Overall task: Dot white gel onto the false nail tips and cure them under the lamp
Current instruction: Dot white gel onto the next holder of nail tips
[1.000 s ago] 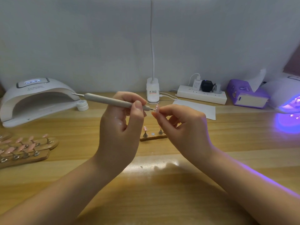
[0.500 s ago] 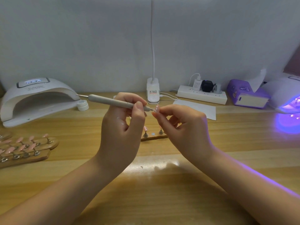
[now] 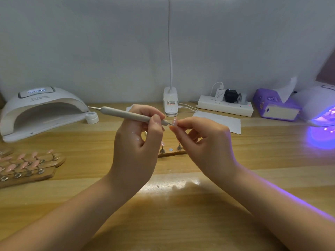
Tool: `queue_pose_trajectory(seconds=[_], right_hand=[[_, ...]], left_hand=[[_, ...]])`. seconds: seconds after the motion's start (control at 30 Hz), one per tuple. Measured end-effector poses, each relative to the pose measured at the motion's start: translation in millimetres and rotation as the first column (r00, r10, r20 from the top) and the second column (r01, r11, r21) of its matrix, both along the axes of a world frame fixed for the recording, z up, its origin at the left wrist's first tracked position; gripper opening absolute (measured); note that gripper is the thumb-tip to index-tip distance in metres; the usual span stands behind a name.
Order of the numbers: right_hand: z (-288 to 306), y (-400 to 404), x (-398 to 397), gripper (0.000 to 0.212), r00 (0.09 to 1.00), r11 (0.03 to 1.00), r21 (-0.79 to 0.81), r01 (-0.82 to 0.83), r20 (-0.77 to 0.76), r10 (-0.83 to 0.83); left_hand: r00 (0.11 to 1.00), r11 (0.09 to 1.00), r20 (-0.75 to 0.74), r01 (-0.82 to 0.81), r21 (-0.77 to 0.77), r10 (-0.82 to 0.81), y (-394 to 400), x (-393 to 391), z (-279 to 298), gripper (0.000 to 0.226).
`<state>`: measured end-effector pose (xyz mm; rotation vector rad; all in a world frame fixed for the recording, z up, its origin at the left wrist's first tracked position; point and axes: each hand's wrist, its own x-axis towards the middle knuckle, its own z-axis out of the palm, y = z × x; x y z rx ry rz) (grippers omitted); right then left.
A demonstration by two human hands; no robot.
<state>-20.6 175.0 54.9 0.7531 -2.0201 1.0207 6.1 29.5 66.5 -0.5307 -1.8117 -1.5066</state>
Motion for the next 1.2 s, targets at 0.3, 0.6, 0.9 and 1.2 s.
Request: queue_pose_trajectory(seconds=[0.3,0.6,0.9,1.2], right_hand=[[-1,-1,-1,0.011,1.000,1.000,-0.024,-0.001,0.016,0.001],[-1,0,-2,0.013,0.996,0.994,-0.090,-0.063,0.060,0.068],[-10,-3,-3,0.009,0.963,0.973,-0.205,-0.110,0.221,0.156],[-36,1,-15,0.013,0.934,0.991,0.127,0.039,0.349,-0.081]], left_hand=[[1.000,0.997,0.009,-0.005,0.073,0.004,0,0,2,0.010],[0.988,0.934,0.155,-0.034,0.357,-0.023,-7,-9,-1,0.018],[0.974,0.945,0.219,-0.127,0.303,0.061,-11,-24,-27,0.018],[0.950,0.967,0.299,-0.155,0.202,0.090,-14,-37,-49,0.018]])
